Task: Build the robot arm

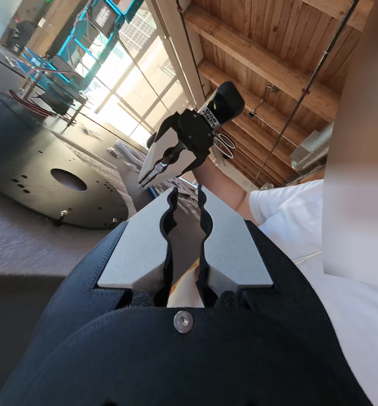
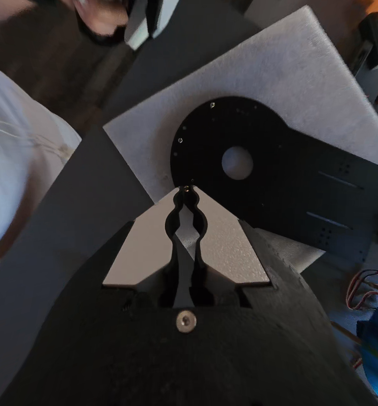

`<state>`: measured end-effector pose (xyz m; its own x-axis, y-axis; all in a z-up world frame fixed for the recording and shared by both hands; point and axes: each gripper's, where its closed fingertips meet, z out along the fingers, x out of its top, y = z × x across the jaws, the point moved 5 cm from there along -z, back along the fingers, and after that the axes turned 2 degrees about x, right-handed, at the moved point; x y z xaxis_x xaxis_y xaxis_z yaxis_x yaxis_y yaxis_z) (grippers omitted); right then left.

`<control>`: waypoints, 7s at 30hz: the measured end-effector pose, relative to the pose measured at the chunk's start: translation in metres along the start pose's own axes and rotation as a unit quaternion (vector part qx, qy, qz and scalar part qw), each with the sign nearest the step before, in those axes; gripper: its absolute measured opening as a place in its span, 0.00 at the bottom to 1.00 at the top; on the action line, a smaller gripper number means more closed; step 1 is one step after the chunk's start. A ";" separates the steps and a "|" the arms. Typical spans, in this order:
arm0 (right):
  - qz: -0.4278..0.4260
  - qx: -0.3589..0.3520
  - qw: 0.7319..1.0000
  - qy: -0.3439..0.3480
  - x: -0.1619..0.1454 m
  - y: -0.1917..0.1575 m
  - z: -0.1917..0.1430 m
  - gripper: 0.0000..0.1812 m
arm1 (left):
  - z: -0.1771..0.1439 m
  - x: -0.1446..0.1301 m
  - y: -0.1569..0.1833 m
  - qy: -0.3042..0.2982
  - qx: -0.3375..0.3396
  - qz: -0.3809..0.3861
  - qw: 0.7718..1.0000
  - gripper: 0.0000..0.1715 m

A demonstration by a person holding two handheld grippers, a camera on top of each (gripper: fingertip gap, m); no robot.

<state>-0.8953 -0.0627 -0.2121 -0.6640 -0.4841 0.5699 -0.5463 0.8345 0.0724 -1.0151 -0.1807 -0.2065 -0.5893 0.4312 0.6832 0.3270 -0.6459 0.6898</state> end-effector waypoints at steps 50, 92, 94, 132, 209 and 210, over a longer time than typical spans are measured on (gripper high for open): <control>0.011 0.081 0.986 -0.143 -0.007 0.006 0.035 0.02 | -0.016 -0.010 0.008 0.003 0.001 0.001 1.000 0.06; -0.041 0.021 0.987 -0.152 -0.078 -0.054 -0.063 0.19 | -0.021 -0.025 0.025 -0.031 0.036 0.010 0.999 0.06; -0.066 0.030 0.981 -0.182 -0.092 -0.065 -0.062 0.19 | -0.014 -0.028 0.026 -0.041 0.041 0.013 0.998 0.06; 0.113 -0.095 0.934 0.325 0.018 -0.005 -0.124 0.08 | 0.139 0.026 0.081 -0.065 0.219 0.306 0.924 0.25; 0.139 -0.025 0.941 0.309 -0.001 0.011 -0.008 0.08 | 0.141 0.046 0.003 -0.174 0.158 0.297 0.925 0.09; 0.139 -0.024 0.940 0.310 -0.001 0.011 -0.008 0.08 | 0.141 0.046 0.003 -0.174 0.158 0.298 0.925 0.09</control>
<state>-0.8969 -0.0509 -0.2055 -0.3450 -0.0118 0.9385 -0.3622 0.9241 -0.1216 -0.9372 -0.0745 -0.1391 0.0197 0.2700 0.9626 0.7496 -0.6411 0.1645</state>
